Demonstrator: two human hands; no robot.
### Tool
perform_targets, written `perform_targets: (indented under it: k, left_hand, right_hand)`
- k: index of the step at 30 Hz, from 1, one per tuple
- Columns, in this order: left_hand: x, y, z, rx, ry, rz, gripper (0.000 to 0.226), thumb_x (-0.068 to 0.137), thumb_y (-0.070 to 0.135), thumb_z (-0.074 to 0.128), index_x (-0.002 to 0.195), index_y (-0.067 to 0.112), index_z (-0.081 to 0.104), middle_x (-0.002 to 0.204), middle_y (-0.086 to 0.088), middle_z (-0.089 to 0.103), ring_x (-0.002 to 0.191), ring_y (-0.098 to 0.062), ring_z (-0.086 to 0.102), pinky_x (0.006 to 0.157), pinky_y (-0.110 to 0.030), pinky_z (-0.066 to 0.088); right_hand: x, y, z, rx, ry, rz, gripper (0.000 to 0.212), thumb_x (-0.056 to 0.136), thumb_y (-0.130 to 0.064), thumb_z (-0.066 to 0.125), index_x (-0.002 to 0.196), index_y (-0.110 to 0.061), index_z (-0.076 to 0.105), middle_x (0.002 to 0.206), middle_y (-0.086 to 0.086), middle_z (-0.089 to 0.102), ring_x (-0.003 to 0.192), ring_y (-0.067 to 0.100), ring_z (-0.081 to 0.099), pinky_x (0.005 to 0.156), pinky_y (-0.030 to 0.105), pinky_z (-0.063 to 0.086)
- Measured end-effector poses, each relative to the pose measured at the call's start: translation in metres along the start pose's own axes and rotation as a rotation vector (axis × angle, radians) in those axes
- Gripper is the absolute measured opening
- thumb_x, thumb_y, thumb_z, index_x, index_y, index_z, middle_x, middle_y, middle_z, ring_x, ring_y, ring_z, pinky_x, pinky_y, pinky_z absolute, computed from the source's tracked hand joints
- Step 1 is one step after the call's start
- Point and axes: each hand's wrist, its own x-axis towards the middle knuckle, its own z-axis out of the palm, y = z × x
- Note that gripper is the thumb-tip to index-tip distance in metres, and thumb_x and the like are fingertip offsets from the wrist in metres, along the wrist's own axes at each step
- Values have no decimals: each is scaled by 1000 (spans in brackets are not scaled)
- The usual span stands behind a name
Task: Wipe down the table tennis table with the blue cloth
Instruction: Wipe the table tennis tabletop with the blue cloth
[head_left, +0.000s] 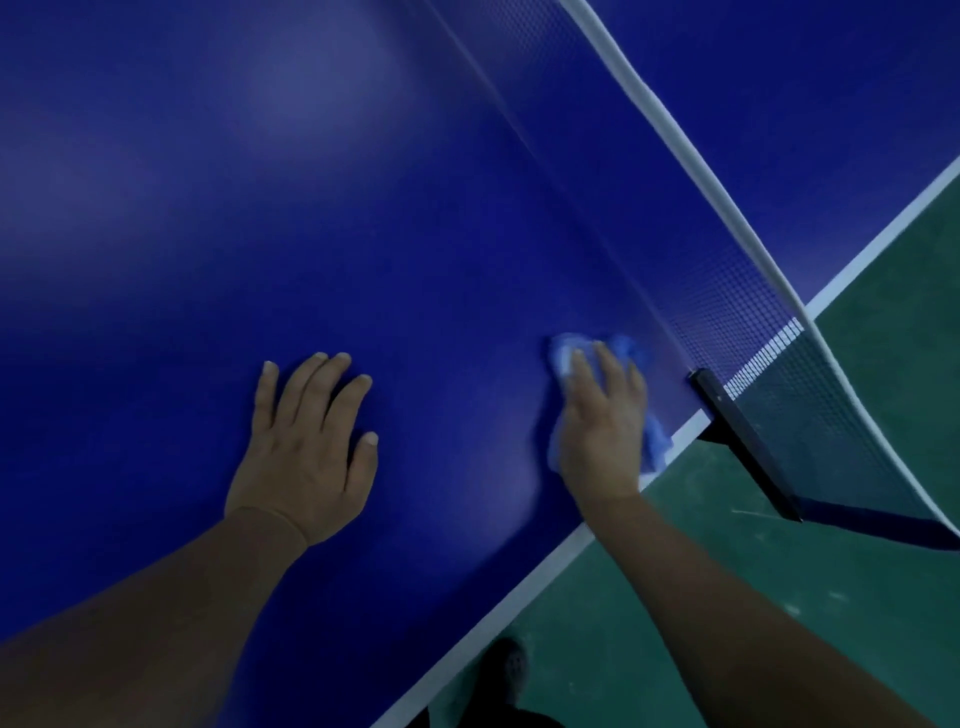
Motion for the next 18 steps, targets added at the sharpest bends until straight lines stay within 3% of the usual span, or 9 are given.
perform_targets:
  k: [3,5,8,14,18]
  left_hand:
    - [0,0,-1,-3,-7,-11,57,94,39,33,137,5,49,150,-14,38,144,-31,30,120,-60,10]
    - [1,0,-1,-7,-6,-17,57,94,39,33,137,6,48,151,-13,37,144,-30,30,120,-59,10]
    - [2,-2,-1,-38,0,-59,56,94,39,34,138,8,48,151,-11,37,146,-27,28,122,-55,7]
    - [3,0,-6,-74,36,-91,55,94,38,36,136,5,52,150,-13,41,144,-26,29,120,-55,7]
    - [10,-5,-18,-174,183,-335,56,92,37,37,131,1,57,146,-17,45,142,-32,33,120,-59,6]
  right_hand:
    - [19,9,0,-1,-32,274,48,99,6,42,143,-8,51,156,16,36,146,45,22,120,55,20]
    - [37,0,6,5,-28,302,52,100,3,37,149,-14,43,161,10,28,150,37,12,122,52,16]
    - [72,-21,18,-8,-43,223,60,96,7,36,152,-15,39,162,8,26,150,36,12,121,51,19]
    - [162,-73,38,-17,-89,-3,56,96,3,41,150,-14,42,160,9,30,149,38,20,119,45,22]
    - [165,-62,34,-26,-96,-92,53,95,7,45,146,-8,47,157,15,35,145,43,27,115,45,27]
